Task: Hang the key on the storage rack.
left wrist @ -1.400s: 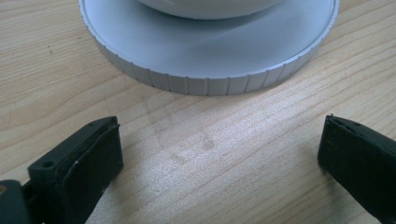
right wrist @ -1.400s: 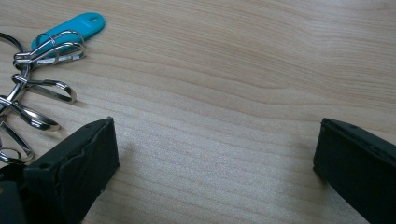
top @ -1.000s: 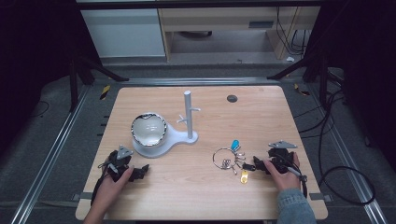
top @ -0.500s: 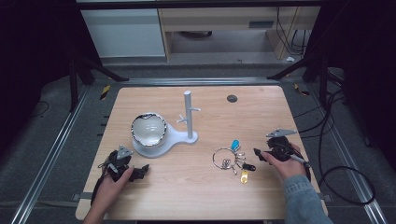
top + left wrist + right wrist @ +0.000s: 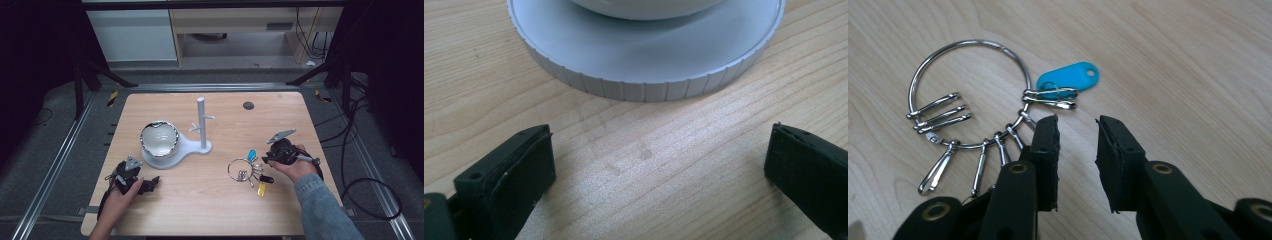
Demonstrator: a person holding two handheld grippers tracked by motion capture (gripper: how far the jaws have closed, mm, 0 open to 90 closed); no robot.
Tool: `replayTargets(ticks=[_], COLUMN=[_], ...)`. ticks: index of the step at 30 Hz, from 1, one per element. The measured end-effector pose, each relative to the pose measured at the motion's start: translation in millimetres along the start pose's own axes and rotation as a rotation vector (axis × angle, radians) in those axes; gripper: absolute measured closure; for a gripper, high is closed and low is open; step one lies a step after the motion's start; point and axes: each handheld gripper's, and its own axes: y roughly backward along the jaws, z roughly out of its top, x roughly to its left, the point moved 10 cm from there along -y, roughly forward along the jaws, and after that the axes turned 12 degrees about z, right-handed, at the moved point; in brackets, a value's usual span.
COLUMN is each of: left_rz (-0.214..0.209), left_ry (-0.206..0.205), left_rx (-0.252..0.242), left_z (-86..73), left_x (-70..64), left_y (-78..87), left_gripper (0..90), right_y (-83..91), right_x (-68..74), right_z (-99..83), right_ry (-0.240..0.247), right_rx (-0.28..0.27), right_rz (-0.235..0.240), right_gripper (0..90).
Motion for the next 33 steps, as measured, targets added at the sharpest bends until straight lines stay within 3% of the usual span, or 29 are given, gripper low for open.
replayTargets(ticks=[5,8,13,33], left_rz=[0.000,0.000,0.000,0.000], left_ry=[-0.001,0.002,0.000,-0.001], left_rx=[0.001,-0.001,0.000,0.000], left_z=[-0.1,0.1,0.0,-0.1], left_x=[0.1,-0.2,0.0,0.1], left_y=[0.0,-0.1,0.0,0.0], left_gripper=[0.0,0.0,0.0,0.0], right_y=[-13.0,-16.2,-27.7,-42.1], right_x=[7.7,8.5,9.2,16.6], right_z=[-0.8,-1.8,-7.8,-2.8], right_ry=[0.047,0.058,0.102,0.152], right_rx=[0.068,0.090,0.183,0.301], right_rz=[0.042,0.048,0.057,0.106], right_gripper=[77.2,77.8,76.4,81.9])
